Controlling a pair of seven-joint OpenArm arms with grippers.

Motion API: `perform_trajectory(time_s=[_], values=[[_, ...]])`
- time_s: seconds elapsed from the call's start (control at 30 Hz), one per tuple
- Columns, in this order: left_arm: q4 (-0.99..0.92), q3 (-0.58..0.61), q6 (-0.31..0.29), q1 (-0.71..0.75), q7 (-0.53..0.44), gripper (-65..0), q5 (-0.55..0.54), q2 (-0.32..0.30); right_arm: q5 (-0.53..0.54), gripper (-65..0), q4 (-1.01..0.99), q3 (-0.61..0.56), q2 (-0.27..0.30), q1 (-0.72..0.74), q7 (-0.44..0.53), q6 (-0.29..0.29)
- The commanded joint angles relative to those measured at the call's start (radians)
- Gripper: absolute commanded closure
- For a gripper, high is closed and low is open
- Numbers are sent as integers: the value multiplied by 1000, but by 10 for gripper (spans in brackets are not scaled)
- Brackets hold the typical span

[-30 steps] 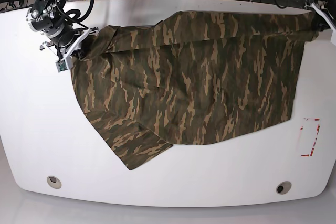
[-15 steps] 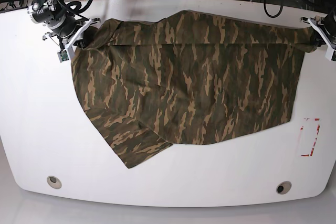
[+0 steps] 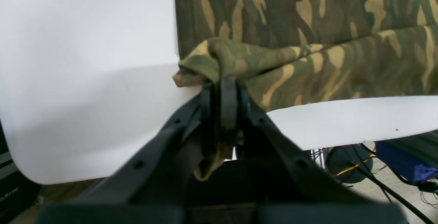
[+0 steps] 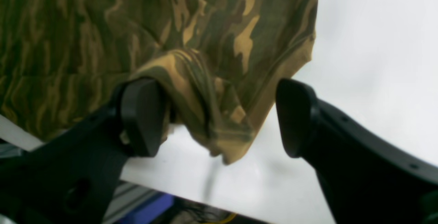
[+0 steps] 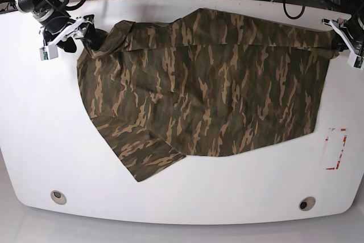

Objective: Fold the T-shirt properly
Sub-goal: 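Lay the shirt flat, pulling its edge taut between both grippers, then hold the shirt edge with both grippers and smooth it flat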

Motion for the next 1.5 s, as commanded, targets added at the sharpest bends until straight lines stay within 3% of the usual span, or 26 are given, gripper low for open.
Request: perform_trajectory(time_s=[0.0,0.3,0.57,0.67,0.93,1.1,1.47], values=[[12,12,2,-1,-17,0,-7,-17,64,-480,18,42,11,-28,11,2],[11,69,2,-27,-17,0,31,-17,127,-480,18,94,13,-112,6,2],[11,99,2,-55,-19,0,64,-19,263,-480,20,93,-15,-223,6,2],[11,112,2,-55,-19,0,62,-49,226,-480,18,90,-47,-221,6,2],[9,119,2,-84,-19,0,64,-57,25,-480,15,-85,-93,-157,8,2],[9,116,2,-89,-19,0,64,-58,-88,-480,11,-118,-147,-105,8,2],[9,118,2,-86,-19,0,64,-60,-120,-477,-154,-182,-158,-33,8,2]])
